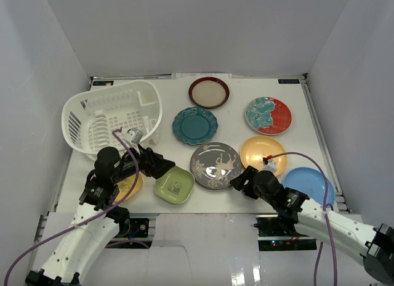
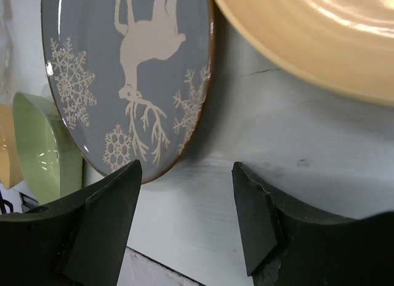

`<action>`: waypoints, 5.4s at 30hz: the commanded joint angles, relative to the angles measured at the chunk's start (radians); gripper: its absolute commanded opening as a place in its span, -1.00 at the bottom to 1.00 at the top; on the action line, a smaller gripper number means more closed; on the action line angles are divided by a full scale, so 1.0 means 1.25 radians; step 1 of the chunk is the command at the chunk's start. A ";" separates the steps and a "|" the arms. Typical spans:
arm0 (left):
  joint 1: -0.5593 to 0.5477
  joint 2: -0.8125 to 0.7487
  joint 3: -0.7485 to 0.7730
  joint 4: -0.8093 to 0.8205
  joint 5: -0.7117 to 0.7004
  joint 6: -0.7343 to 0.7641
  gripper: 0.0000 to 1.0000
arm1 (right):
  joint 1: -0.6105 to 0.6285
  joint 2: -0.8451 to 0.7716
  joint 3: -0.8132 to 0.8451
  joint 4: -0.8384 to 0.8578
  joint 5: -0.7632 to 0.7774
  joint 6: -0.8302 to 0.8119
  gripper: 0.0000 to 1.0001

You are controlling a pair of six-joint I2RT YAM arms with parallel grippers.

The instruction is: Place the plates into the plastic bin on the countertop

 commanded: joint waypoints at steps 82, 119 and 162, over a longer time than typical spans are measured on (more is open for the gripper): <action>-0.032 0.348 0.072 0.205 -0.032 -0.117 -0.55 | -0.178 0.159 0.229 0.591 -0.448 0.007 -0.85; 0.568 0.416 0.354 0.086 -0.275 -0.365 -1.00 | -0.178 0.116 0.186 0.307 -0.492 -0.286 0.86; 0.482 0.348 0.188 0.024 -0.489 -0.250 0.92 | -0.211 0.935 0.483 0.642 -0.117 -0.004 0.60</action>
